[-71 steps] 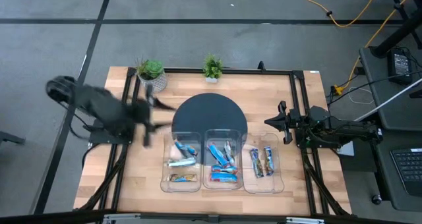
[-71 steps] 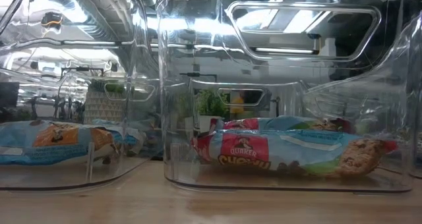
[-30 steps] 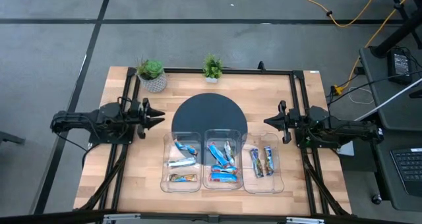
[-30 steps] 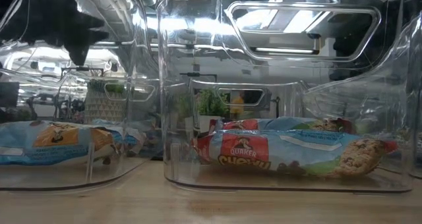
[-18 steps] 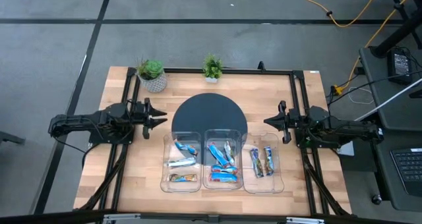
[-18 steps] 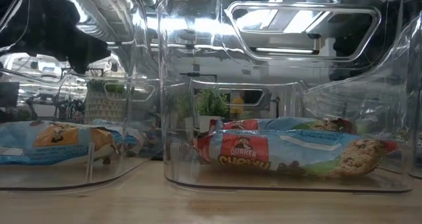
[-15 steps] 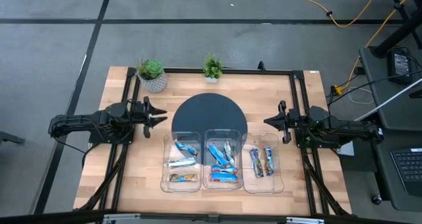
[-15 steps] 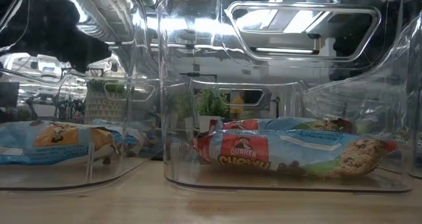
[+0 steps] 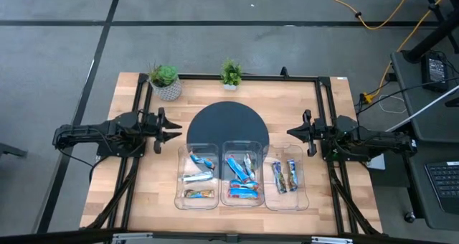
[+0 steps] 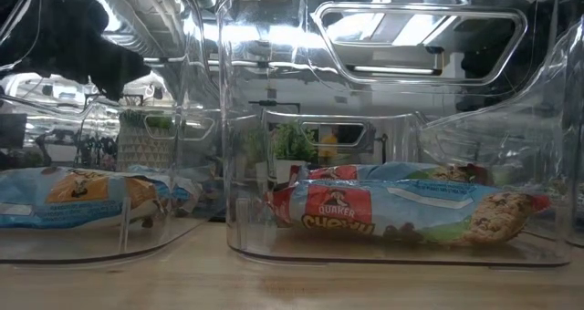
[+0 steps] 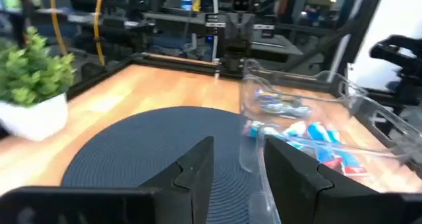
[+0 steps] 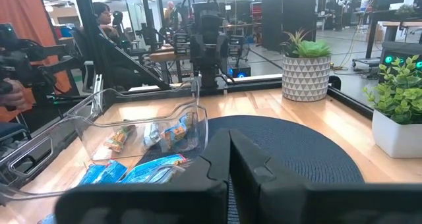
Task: Pick and place Granola Bars by type
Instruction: Return to Home Position
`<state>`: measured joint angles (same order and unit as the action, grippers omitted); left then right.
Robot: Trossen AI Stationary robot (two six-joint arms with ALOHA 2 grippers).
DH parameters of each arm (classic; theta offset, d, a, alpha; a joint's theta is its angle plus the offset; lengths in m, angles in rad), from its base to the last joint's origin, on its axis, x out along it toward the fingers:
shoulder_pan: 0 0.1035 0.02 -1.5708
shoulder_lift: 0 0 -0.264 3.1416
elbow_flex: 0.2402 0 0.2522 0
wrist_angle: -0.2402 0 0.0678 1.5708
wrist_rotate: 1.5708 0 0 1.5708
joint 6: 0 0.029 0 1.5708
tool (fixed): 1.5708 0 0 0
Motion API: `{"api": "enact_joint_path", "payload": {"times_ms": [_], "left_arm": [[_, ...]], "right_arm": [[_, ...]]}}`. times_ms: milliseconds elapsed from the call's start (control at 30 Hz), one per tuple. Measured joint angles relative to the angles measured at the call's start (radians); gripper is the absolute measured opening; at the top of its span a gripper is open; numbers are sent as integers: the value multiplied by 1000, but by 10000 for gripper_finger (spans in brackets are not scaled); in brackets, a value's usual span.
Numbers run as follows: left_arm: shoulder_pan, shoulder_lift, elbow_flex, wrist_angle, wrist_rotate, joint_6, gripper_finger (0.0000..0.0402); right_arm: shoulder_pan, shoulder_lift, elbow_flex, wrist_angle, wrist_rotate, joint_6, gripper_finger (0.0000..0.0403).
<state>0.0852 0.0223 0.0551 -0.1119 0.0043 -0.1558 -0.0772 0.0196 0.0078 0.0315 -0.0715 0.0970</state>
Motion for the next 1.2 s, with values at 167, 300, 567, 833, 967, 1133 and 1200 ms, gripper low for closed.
{"api": "enact_joint_path", "payload": {"times_ms": [167, 300, 567, 833, 967, 1133, 1200], "left_arm": [[0, -17, -2, 98, 15, 95, 124], [2, -22, -32, 234, 14, 166, 127], [3, -11, -47, 127, -15, 83, 123], [3, 8, -47, 129, -21, 72, 127], [3, 8, -47, 129, -22, 72, 124], [3, 8, -47, 129, -22, 72, 125], [3, 8, -47, 129, -22, 72, 127]], "right_arm": [[0, 0, 0, 0, 0, 0, 8], [0, 0, 0, 0, 0, 0, 8], [0, 0, 0, 0, 0, 0, 8], [0, 0, 0, 0, 0, 0, 8], [0, 0, 0, 0, 0, 0, 8], [0, 0, 0, 0, 0, 0, 8], [0, 0, 0, 0, 0, 0, 8]]}}
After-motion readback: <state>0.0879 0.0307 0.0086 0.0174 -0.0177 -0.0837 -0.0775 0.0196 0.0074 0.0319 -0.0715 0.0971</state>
